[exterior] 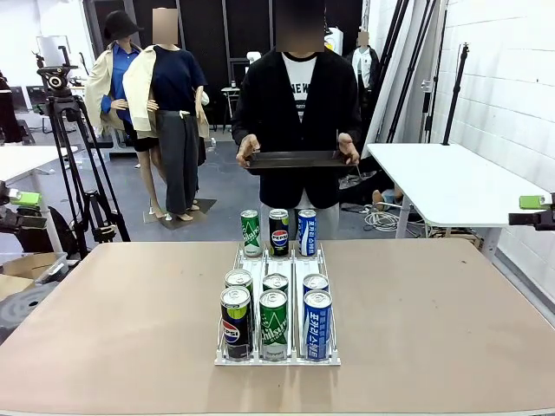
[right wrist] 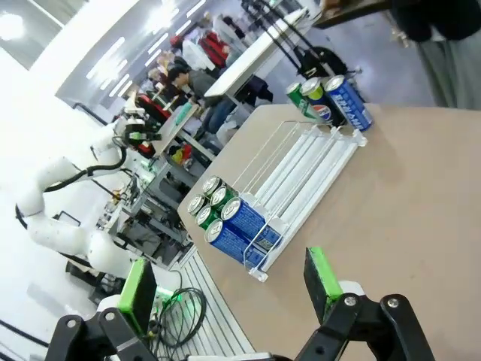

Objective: Retrieve and hand over the desired beverage to the person.
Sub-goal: Pick up a can of the same type that the person held from the Automatic Can Dispenser.

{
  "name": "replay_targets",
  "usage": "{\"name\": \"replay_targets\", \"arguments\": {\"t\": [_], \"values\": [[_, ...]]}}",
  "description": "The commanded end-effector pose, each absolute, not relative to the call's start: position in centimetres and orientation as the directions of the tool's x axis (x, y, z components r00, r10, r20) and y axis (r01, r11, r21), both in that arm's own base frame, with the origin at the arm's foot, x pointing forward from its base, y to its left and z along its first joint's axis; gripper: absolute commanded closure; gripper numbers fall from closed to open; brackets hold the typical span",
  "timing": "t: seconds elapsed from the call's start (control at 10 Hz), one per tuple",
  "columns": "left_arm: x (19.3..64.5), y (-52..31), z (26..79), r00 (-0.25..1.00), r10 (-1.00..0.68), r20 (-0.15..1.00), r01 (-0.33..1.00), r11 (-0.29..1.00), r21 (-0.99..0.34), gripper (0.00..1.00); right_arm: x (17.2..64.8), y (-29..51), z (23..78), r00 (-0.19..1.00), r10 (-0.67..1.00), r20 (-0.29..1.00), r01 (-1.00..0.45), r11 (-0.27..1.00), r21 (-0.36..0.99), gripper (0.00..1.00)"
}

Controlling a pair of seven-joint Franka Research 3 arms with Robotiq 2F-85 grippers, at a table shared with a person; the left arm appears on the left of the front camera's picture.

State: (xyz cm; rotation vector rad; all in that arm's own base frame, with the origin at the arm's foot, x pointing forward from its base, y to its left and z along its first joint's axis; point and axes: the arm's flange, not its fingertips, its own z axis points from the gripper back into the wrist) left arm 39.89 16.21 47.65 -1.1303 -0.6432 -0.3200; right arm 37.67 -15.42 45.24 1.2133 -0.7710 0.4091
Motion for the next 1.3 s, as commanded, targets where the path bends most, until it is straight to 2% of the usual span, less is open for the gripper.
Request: {"name": "replay_targets", "arguments": {"t": [0.0,0.3,0.4,0.9,1.0,1.1,1.2], "values": [[40.0,15.9,47.8,0.753,0.076,0.654,0.583,0.385,-0.716,0.0,39.1,-15.6,45.0,0.682,-0.09,0.726,-0.682,0.281,0.675,0.0],[39.6,15.9,48.0,0.726,0.059,0.685,0.622,0.369,-0.691,0.0,40.7,-15.1,45.2,0.714,-0.084,0.695,-0.678,0.165,0.717,0.0],[39.5,16.2,47.8,0.728,0.059,0.683,0.622,0.362,-0.694,0.0,41.2,-14.6,45.5,0.736,-0.018,0.676,-0.666,0.153,0.73,0.0],[39.8,16.1,48.1,0.776,0.14,0.615,0.557,0.306,-0.772,0.0,42.8,-13.5,46.1,0.797,0.043,0.602,-0.599,0.179,0.781,0.0],[39.6,16.2,48.3,0.776,0.169,0.608,0.549,0.296,-0.782,0.0,42.1,-13.3,46.0,0.763,0.017,0.646,-0.641,0.15,0.753,0.0],[39.5,16.1,47.5,0.767,0.091,0.635,0.578,0.333,-0.745,0.0,42.1,-13.3,46.0,0.763,0.017,0.646,-0.641,0.15,0.753,0.0],[39.5,16.1,47.5,0.767,0.091,0.635,0.578,0.333,-0.745,0.0,42.1,-13.3,46.0,0.763,0.017,0.646,-0.641,0.15,0.753,0.0]]}}
